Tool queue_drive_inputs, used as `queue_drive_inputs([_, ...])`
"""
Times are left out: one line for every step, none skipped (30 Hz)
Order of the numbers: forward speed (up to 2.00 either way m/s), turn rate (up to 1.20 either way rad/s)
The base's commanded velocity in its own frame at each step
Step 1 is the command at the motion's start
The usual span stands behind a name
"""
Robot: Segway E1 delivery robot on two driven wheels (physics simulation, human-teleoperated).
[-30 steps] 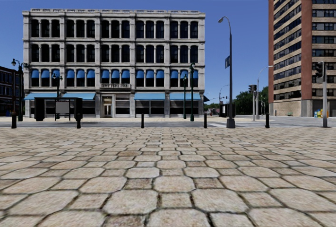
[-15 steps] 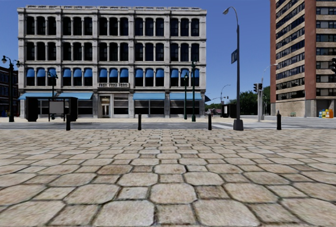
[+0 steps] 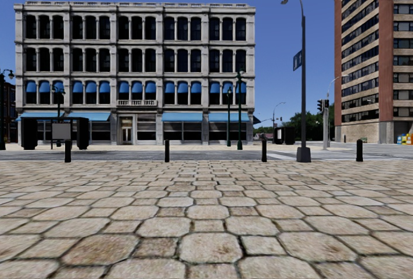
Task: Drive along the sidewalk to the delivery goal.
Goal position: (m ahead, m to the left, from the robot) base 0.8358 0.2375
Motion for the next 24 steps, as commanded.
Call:
queue_drive_inputs([0.00,0.00])
queue_drive_inputs([0.00,0.00])
queue_drive_inputs([0.00,0.00])
queue_drive_inputs([0.00,0.00])
queue_drive_inputs([0.00,0.00])
queue_drive_inputs([0.00,0.00])
queue_drive_inputs([0.00,0.00])
queue_drive_inputs([0.00,0.00])
queue_drive_inputs([0.00,0.00])
queue_drive_inputs([0.00,0.00])
queue_drive_inputs([0.00,0.00])
queue_drive_inputs([0.00,0.00])
queue_drive_inputs([0.00,0.00])
queue_drive_inputs([0.00,0.00])
queue_drive_inputs([0.00,0.00])
queue_drive_inputs([0.00,0.00])
queue_drive_inputs([0.00,0.00])
queue_drive_inputs([0.00,0.00])
queue_drive_inputs([0.00,0.00])
queue_drive_inputs([0.00,0.00])
queue_drive_inputs([0.00,0.00])
queue_drive_inputs([0.00,0.00])
queue_drive_inputs([0.00,0.00])
queue_drive_inputs([0.00,0.00])
